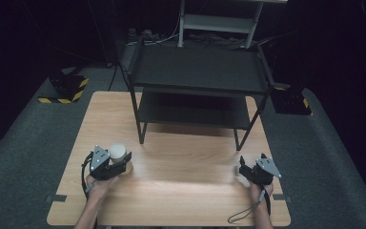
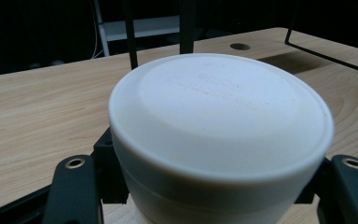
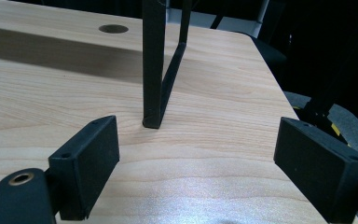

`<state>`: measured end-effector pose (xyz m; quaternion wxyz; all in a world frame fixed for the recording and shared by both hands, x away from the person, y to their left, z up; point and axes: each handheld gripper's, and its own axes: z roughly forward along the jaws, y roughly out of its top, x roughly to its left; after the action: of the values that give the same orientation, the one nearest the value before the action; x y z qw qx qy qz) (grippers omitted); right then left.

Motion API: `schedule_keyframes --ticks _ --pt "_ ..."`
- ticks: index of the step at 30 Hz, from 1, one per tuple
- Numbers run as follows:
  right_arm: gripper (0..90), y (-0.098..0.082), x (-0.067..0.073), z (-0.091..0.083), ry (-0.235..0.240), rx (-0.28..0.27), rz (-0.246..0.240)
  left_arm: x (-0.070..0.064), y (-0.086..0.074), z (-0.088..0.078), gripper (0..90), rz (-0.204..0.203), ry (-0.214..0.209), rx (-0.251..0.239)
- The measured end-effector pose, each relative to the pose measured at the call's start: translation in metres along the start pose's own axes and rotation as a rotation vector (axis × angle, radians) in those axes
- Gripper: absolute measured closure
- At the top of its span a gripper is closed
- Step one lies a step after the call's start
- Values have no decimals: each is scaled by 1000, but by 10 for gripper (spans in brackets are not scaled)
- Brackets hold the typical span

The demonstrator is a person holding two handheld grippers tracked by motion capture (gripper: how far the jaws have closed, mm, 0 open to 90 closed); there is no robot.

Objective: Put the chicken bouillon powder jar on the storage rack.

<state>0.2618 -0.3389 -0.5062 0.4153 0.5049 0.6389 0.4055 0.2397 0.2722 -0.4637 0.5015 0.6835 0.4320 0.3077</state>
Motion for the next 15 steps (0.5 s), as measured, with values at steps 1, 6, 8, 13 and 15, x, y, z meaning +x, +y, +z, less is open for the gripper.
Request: schedule_keyframes --ticks 1,6,8,13,15 --pt "133 0 0 0 0 0 0 0 0 0 345 0 0 0" --pt "133 0 0 0 0 -1 5 -7 7 1 346 14 12 22" --pt "134 0 0 0 1 -1 7 -11 13 4 346 6 -2 34" --pt "134 0 0 0 3 -2 7 -19 27 8 346 2 -34 35" --pt "134 0 0 0 4 -2 7 -26 39 10 346 12 -43 33"
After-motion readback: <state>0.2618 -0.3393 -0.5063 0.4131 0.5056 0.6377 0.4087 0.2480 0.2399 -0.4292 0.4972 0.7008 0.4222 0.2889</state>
